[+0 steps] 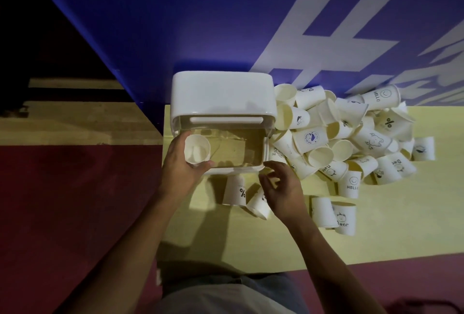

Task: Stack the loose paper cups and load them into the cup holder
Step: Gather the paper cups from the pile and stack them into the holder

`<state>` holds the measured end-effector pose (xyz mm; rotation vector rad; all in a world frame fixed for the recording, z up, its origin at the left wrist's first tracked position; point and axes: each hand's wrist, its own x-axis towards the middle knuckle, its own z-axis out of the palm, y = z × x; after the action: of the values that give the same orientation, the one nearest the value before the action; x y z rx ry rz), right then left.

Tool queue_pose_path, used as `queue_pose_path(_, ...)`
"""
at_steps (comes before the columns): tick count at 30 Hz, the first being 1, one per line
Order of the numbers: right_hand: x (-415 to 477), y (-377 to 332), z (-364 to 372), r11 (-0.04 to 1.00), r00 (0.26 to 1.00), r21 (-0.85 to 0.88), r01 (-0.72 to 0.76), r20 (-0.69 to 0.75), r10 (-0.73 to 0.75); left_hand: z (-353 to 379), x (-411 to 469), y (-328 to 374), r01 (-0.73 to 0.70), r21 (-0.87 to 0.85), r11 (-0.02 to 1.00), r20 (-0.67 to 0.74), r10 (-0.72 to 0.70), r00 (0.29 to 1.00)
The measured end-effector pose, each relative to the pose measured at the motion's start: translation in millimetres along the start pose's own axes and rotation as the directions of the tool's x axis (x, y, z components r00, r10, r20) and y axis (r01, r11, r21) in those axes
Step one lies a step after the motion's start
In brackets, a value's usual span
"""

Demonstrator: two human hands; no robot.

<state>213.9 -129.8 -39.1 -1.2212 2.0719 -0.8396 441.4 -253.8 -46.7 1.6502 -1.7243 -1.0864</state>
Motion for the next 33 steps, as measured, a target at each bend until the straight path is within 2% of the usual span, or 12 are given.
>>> queue_pose_path(4, 0.3, 19.2, -29.6, 0.998, 0.996, -0.017, -0.057, -0.065, 0.056, 1.8, -6.6, 3.2, -0.004, 0.036, 0.999, -0.033, 0.005, 0.999)
queue_pose_path(9, -7.0, 41.3, -74.7, 0.990, 0.974, 0.071, -0.123, -0.180, 0.134, 2.9, -22.4, 11.2, -0.024, 0.143, 0.989, -0.106, 0.040, 0.994)
queue_pose_path(13, -9.7, 67.8, -115.6, 0.973, 0.940, 0.127, -0.192, -0.261, 0.220, 22.3, -59.5, 51.8, -0.175, 0.269, 0.947, -0.235, 0.240, 0.942)
queue_pose_path(16, -6.3, 97.4, -158.2, 0.958, 0.910, 0.192, -0.214, -0.317, 0.267, 68.8, -77.4, 95.8, -0.306, 0.210, 0.928, -0.115, 0.335, 0.935)
queue_pose_path(20, 5.4, 143.5, -222.8, 0.949, 0.886, 0.233, -0.213, -0.363, 0.288, 160.6, -83.8, 156.9, -0.394, 0.114, 0.912, 0.086, 0.386, 0.919)
queue_pose_path(27, 8.2, 232.9, -328.2, 0.918, 0.867, 0.311, -0.245, -0.354, 0.351, 335.9, -70.8, 258.2, -0.538, 0.163, 0.827, 0.228, 0.499, 0.836)
queue_pose_path(30, 4.5, 263.3, -357.8, 0.908, 0.865, 0.314, -0.279, -0.327, 0.379, 395.0, -52.9, 293.4, -0.502, 0.225, 0.835, 0.248, 0.449, 0.859)
queue_pose_path(33, 3.4, 287.4, -378.2, 0.896, 0.859, 0.316, -0.313, -0.309, 0.409, 441.3, -30.2, 320.1, -0.387, 0.309, 0.869, 0.232, 0.325, 0.917)
